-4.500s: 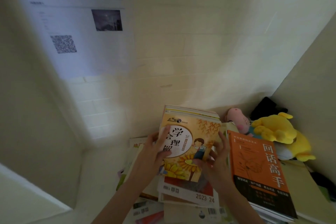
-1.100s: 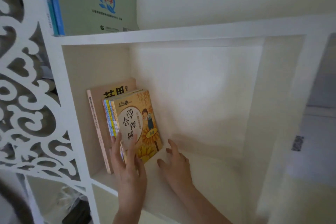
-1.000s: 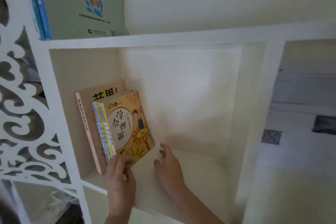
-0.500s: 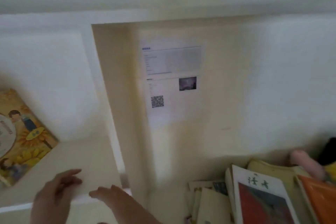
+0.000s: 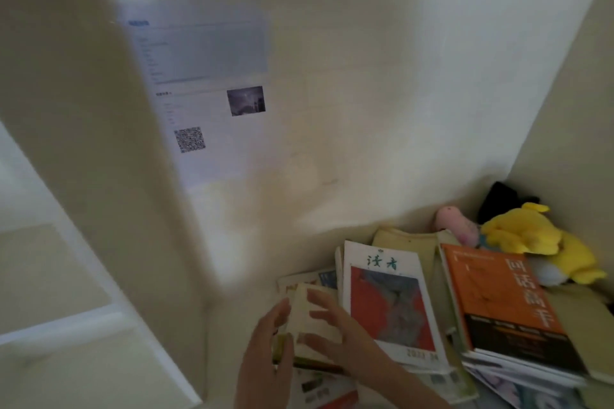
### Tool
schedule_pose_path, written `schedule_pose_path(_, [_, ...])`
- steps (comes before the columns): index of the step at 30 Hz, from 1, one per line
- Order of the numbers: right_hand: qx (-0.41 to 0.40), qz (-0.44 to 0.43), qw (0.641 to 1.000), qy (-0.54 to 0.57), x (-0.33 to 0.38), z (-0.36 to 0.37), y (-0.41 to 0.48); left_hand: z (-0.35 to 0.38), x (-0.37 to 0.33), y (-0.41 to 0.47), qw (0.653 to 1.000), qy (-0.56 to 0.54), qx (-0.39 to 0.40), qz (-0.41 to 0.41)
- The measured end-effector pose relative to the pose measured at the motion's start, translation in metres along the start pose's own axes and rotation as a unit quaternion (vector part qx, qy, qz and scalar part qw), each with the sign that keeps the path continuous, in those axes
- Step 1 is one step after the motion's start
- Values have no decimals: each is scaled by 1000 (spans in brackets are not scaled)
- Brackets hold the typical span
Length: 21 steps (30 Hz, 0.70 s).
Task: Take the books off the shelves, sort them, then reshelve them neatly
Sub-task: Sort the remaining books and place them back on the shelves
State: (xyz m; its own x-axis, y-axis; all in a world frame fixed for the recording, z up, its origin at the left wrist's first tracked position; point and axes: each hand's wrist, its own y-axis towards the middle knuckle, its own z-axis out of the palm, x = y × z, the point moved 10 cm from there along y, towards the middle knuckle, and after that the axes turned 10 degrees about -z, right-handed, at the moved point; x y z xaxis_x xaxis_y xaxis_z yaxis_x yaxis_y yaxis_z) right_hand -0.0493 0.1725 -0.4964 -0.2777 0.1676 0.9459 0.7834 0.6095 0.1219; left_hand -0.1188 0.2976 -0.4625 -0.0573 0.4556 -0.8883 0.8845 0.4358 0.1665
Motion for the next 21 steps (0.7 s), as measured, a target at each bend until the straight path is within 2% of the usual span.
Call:
schedule_pose_path(2, [-40,47,998,-2,-29,-26,-16,47,27,10,993,12,81,-82])
schedule_pose_path(5, [-106,85,991,-16,-65,-69,-39,101,45,8,974,124,159,-102])
schedule_pose_path(7, [-139,87,984,-72,-85,-98,-49,127,56,9,963,120,194,-145])
schedule_pose_path(10, [-175,108,968,-143,-114,-132,-58,157,53,16,959,102,216,-151])
schedule_pose_path(13, [-186,181,952,-161,-150,-151,-67,180,40,22,955,88,235,-159])
schedule_pose_path(17, [-188,160,961,-127,-157,-152,-70,195,40,27,955,105,215,-176])
schedule_pose_path(21, [-223,182,954,-85,-168,-156,-78,205,45,20,948,102,227,-200])
